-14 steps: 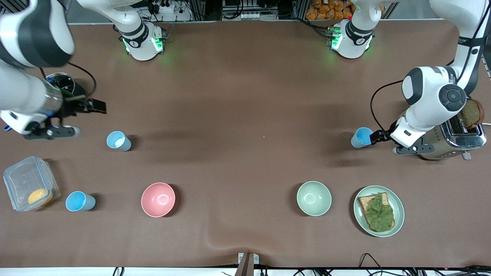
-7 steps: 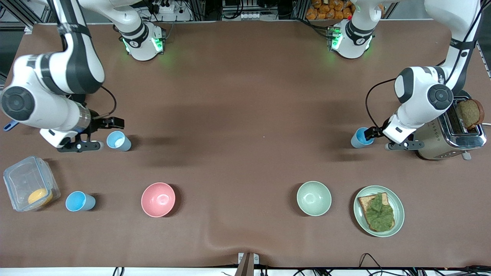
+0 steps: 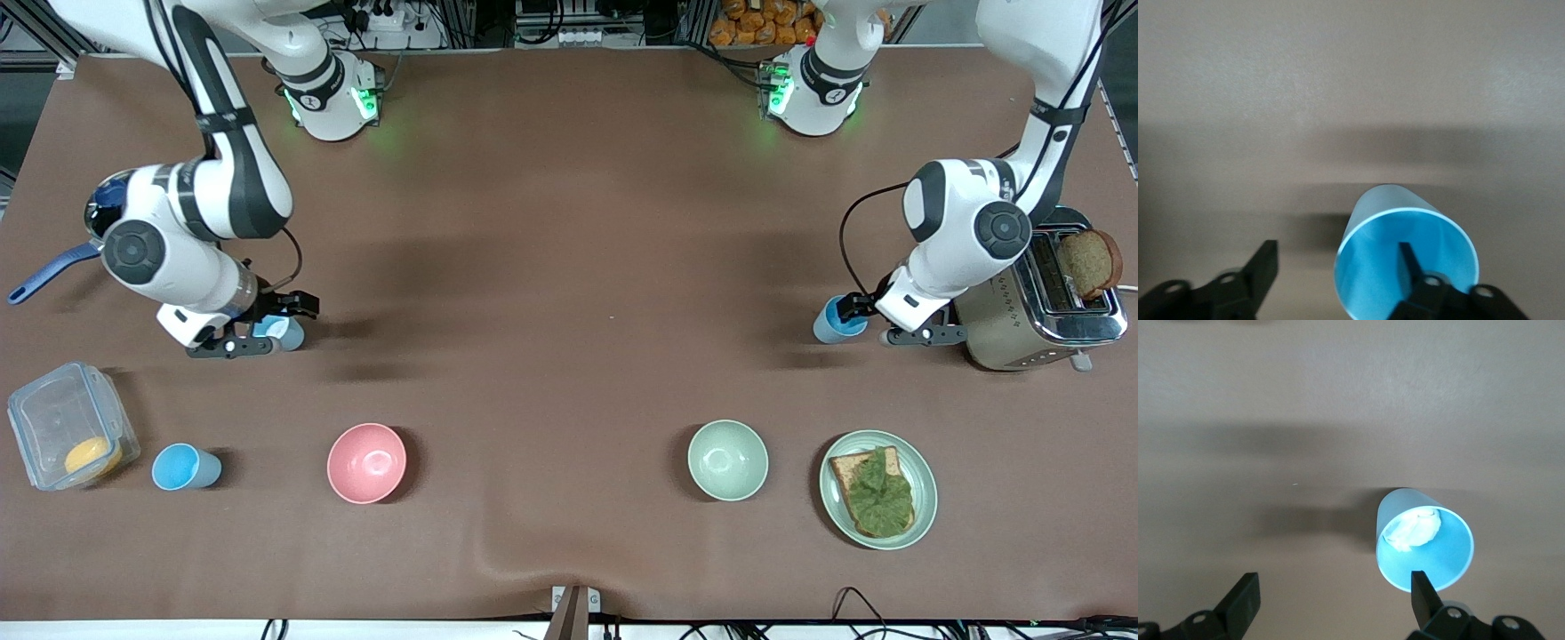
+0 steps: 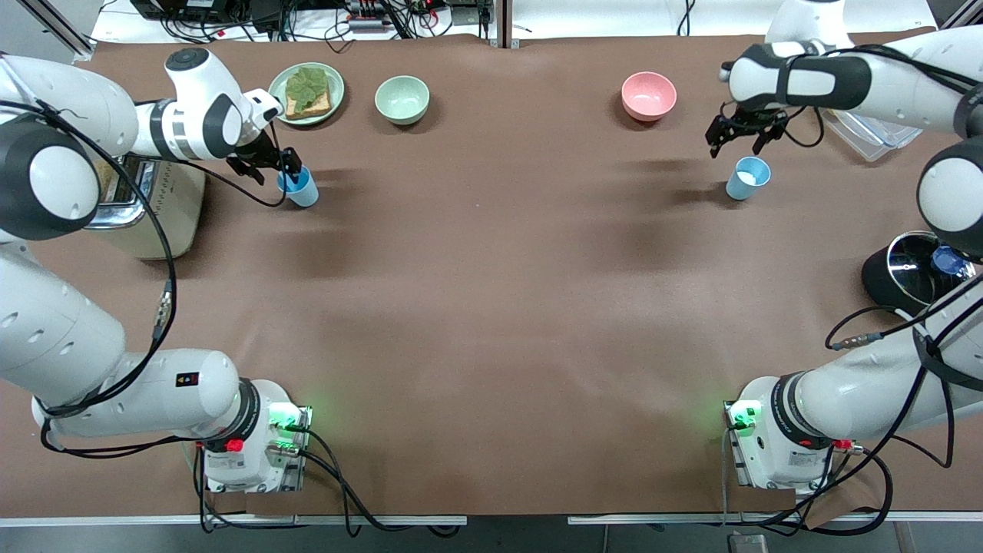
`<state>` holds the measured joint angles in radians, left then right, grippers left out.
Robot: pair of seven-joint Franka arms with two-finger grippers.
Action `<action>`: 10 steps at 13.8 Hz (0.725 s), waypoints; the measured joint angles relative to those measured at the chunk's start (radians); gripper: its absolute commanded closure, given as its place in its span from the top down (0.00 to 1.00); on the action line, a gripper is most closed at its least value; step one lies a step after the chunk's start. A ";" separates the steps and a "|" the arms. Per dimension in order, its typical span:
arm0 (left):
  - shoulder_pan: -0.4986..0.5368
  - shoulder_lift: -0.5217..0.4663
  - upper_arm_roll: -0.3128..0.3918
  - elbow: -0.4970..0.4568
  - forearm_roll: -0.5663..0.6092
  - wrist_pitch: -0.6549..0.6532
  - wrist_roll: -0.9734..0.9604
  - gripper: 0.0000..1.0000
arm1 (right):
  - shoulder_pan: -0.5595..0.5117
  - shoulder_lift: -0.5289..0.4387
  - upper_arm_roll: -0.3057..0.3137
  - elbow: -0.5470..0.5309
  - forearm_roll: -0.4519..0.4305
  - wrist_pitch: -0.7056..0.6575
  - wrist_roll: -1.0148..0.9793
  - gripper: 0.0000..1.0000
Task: Stack blue cups with both arms
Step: 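Close the left gripper on the blue cup while the right gripper grasps its cup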
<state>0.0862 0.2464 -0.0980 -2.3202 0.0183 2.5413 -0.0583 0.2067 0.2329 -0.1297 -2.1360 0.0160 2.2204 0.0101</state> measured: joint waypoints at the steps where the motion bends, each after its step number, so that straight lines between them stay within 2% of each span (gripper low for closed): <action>1: -0.002 0.006 0.000 0.000 0.000 0.006 0.000 0.00 | -0.002 0.018 0.000 -0.004 -0.001 0.020 -0.003 1.00; 5: -0.016 0.009 -0.001 0.002 0.000 0.010 0.000 0.00 | -0.032 0.075 -0.005 -0.008 -0.003 0.056 -0.044 1.00; 6: -0.016 0.009 -0.001 0.003 0.000 0.011 0.000 0.00 | -0.037 0.085 -0.005 -0.010 -0.003 0.062 -0.050 0.84; 7: -0.016 0.009 -0.001 0.004 0.000 0.011 0.000 0.00 | -0.039 0.094 -0.006 -0.010 -0.003 0.066 -0.055 0.57; 8: -0.016 0.009 -0.001 0.005 0.000 0.011 0.000 0.00 | -0.039 0.100 -0.005 -0.010 -0.003 0.067 -0.056 0.35; 10: -0.016 0.007 -0.002 0.012 0.000 0.015 0.000 0.00 | -0.039 0.106 -0.005 -0.010 -0.003 0.067 -0.057 0.01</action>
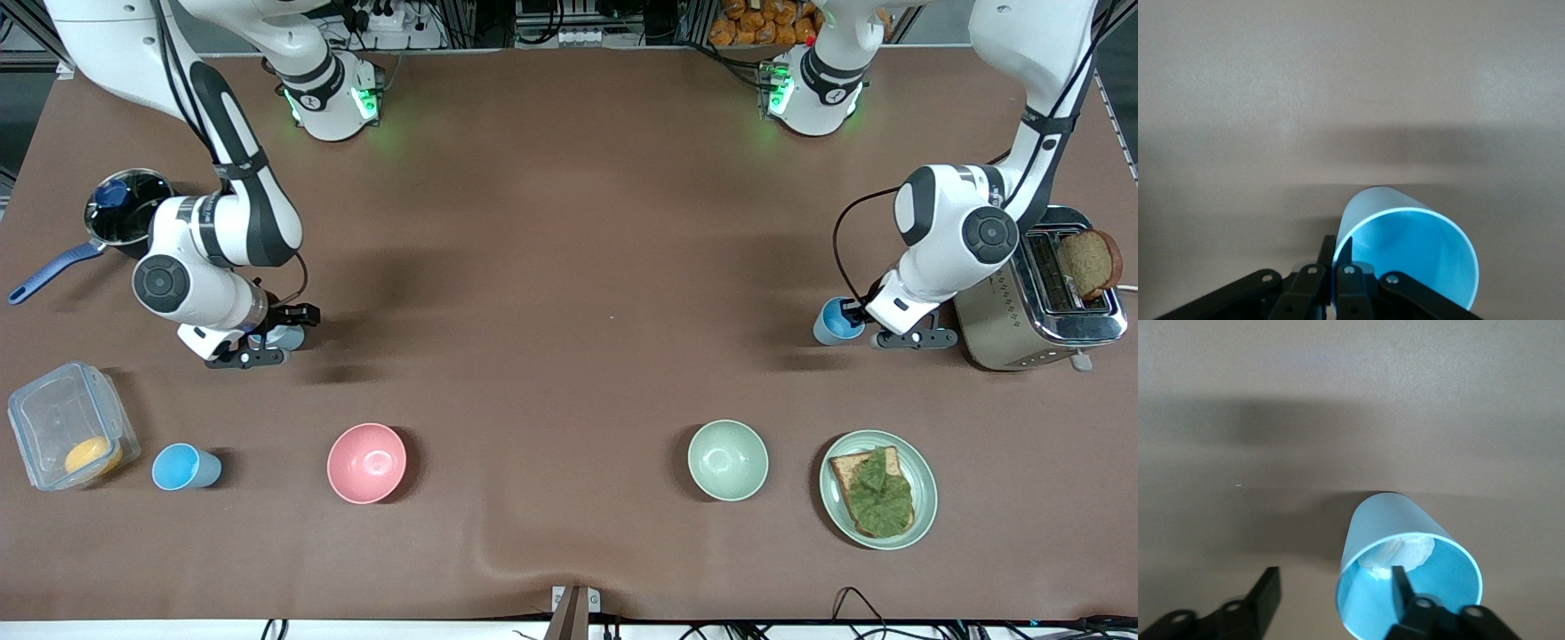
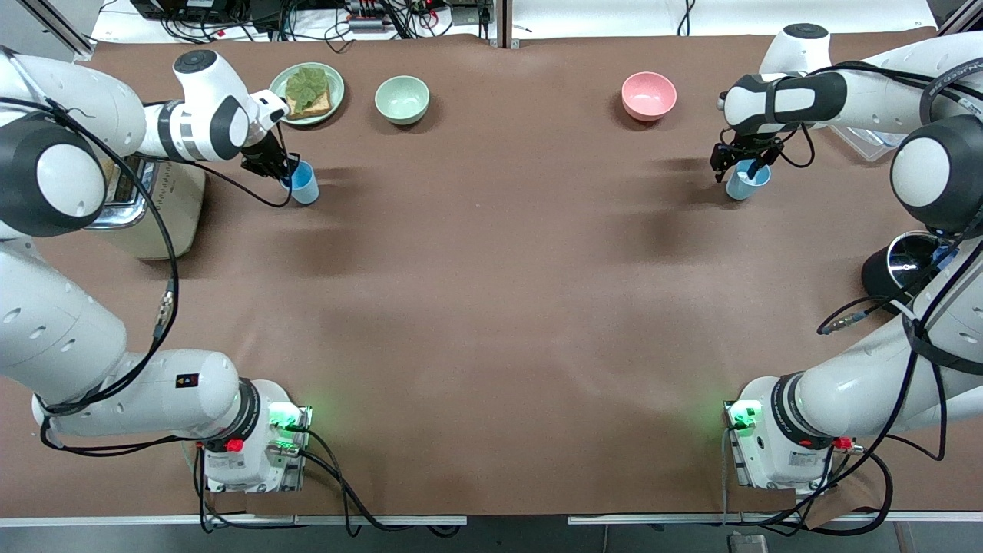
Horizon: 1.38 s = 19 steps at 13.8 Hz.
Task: Stack blue cups with both arms
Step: 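Close the left gripper on the blue cup while the right gripper grasps its cup, then carry the right cup to the table middle while the left gripper brings its cup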
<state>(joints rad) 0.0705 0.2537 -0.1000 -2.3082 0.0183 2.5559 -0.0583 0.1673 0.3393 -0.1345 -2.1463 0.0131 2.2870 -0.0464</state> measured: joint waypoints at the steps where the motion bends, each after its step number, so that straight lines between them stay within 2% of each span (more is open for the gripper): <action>1: 0.000 -0.005 -0.003 0.005 0.000 0.001 0.000 0.00 | 0.000 0.000 0.000 0.000 0.000 0.000 0.000 0.00; 5: 0.000 -0.055 -0.020 0.047 0.000 -0.012 0.000 0.00 | 0.001 0.000 0.002 0.017 0.000 -0.033 0.000 0.00; 8: 0.000 -0.087 -0.031 0.123 0.000 -0.131 0.000 0.00 | 0.002 -0.001 0.003 0.084 0.000 -0.136 0.000 0.00; 11: 0.000 -0.094 -0.048 0.233 0.000 -0.272 0.000 0.00 | 0.020 -0.001 0.007 0.125 0.003 -0.179 0.018 0.00; 14: 0.000 -0.096 -0.074 0.327 -0.001 -0.383 -0.006 0.00 | 0.118 -0.001 0.021 0.165 0.017 -0.217 0.180 0.00; 19: -0.001 -0.112 -0.123 0.516 -0.054 -0.610 -0.034 0.00 | 0.396 0.007 0.036 0.258 0.093 -0.237 0.562 0.00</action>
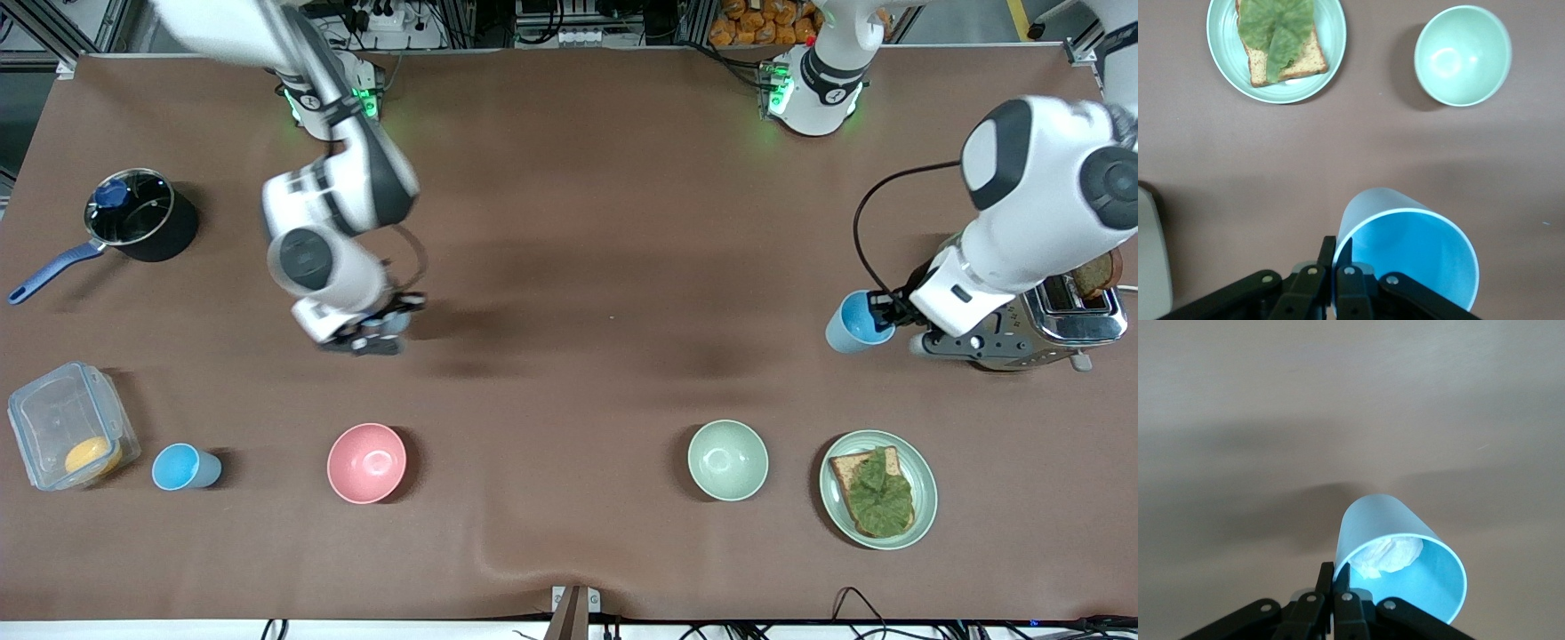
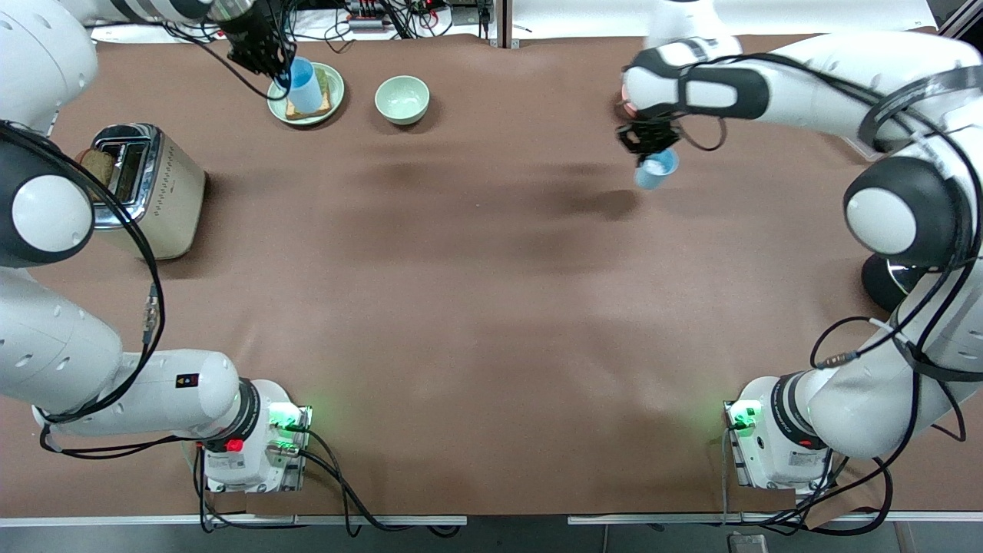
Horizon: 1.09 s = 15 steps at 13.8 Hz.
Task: Stack blue cups with both arms
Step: 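Carry the right cup to the table middle while the left gripper brings its cup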
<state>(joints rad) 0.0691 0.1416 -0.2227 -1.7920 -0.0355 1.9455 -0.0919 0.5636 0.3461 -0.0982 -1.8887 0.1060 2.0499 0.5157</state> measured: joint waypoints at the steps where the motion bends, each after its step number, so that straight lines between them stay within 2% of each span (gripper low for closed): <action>1: 0.000 -0.004 -0.005 0.020 -0.001 -0.019 -0.005 0.00 | 0.048 0.011 0.001 0.021 0.008 0.000 0.067 0.00; 3: 0.001 -0.005 -0.024 0.031 -0.002 -0.032 -0.045 0.00 | 0.134 0.055 0.001 0.078 0.039 0.000 0.172 0.00; 6: -0.001 -0.004 -0.068 0.030 -0.002 -0.040 -0.141 0.00 | 0.213 0.172 0.001 0.204 0.072 0.005 0.250 0.00; 9: -0.001 -0.004 -0.098 0.030 -0.002 -0.041 -0.202 0.00 | 0.233 0.281 0.000 0.317 0.095 0.010 0.259 0.00; 13: -0.002 -0.003 -0.124 0.031 -0.022 -0.041 -0.264 0.00 | 0.240 0.350 0.000 0.381 0.105 0.017 0.259 0.00; 14: -0.002 -0.003 -0.125 0.031 -0.041 -0.041 -0.266 0.00 | 0.243 0.356 0.000 0.386 0.105 0.023 0.259 0.37; 15: -0.001 -0.001 -0.125 0.031 -0.050 -0.041 -0.266 0.00 | 0.246 0.361 0.000 0.389 0.106 0.029 0.259 0.99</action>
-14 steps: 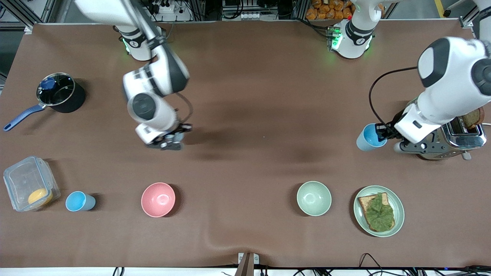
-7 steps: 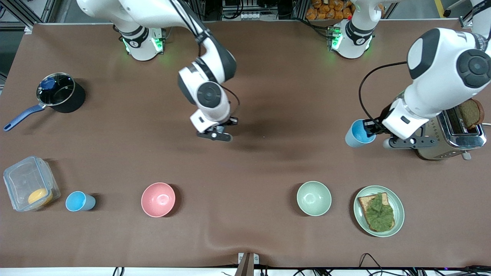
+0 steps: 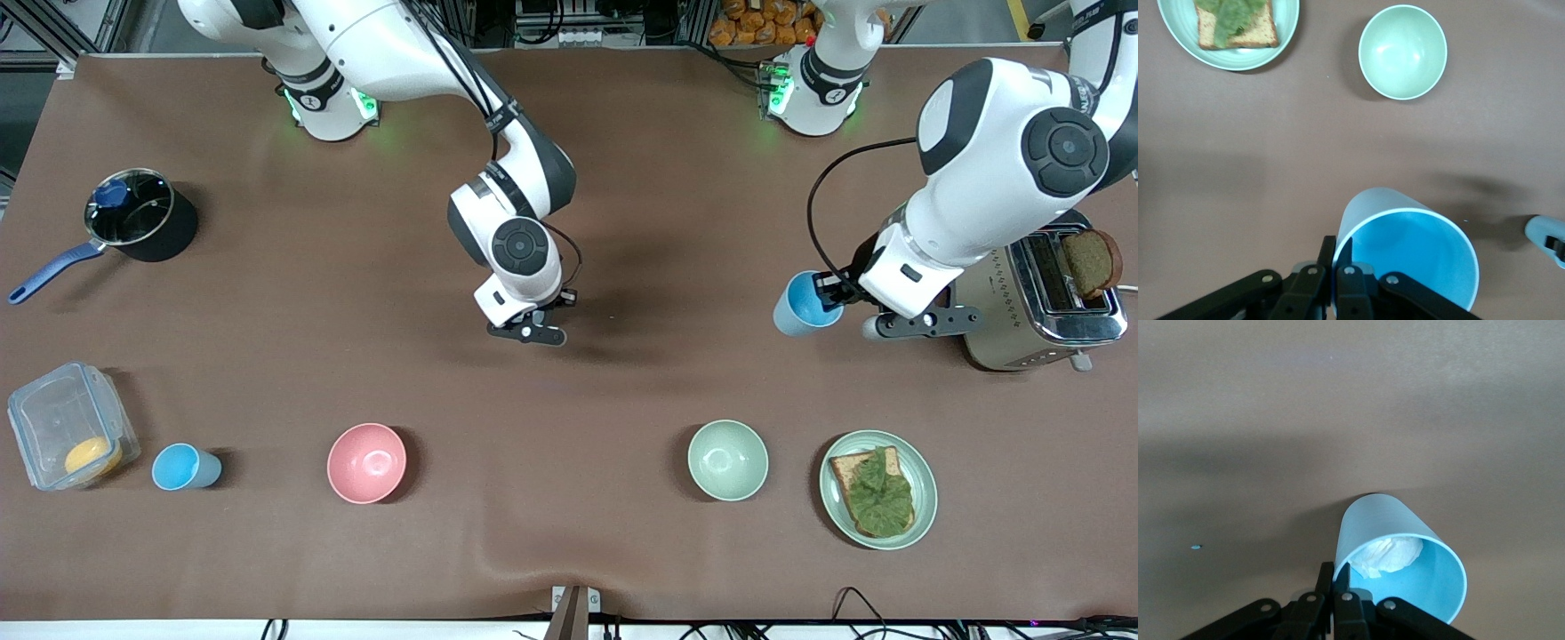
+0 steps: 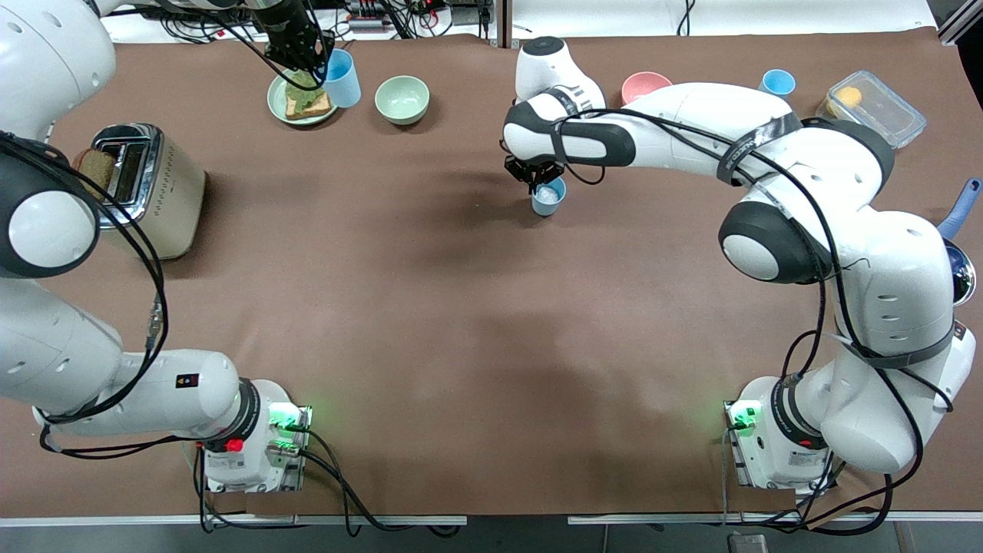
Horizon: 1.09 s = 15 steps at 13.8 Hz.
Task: Stack blue cups with both arms
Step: 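Carry the right cup to the table middle while the left gripper brings its cup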
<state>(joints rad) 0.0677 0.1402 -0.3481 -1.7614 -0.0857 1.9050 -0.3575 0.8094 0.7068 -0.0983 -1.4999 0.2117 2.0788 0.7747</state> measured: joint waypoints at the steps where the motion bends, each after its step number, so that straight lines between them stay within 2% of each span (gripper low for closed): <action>1: 0.000 0.001 0.000 0.000 -0.004 0.000 0.000 0.00 | 0.001 0.002 0.000 0.003 0.000 0.004 0.000 1.00; 6: 0.000 0.002 -0.003 0.001 -0.006 -0.012 -0.035 0.00 | 0.008 0.006 -0.002 0.034 0.000 0.006 -0.001 1.00; 9: 0.000 -0.009 -0.028 0.007 -0.007 -0.039 -0.070 0.00 | 0.000 0.001 -0.017 0.092 0.001 -0.069 -0.001 1.00; 12: -0.001 -0.010 -0.101 0.007 -0.008 -0.039 -0.221 0.00 | -0.040 -0.025 -0.027 0.152 0.001 -0.191 -0.020 1.00; 15: -0.031 0.008 -0.190 0.006 -0.008 0.015 -0.429 0.00 | -0.120 -0.102 -0.033 0.171 0.001 -0.325 -0.109 1.00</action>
<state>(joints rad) 0.0370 0.1480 -0.5384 -1.7554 -0.0936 1.9199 -0.7864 0.6893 0.6045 -0.1310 -1.3289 0.2125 1.7538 0.6658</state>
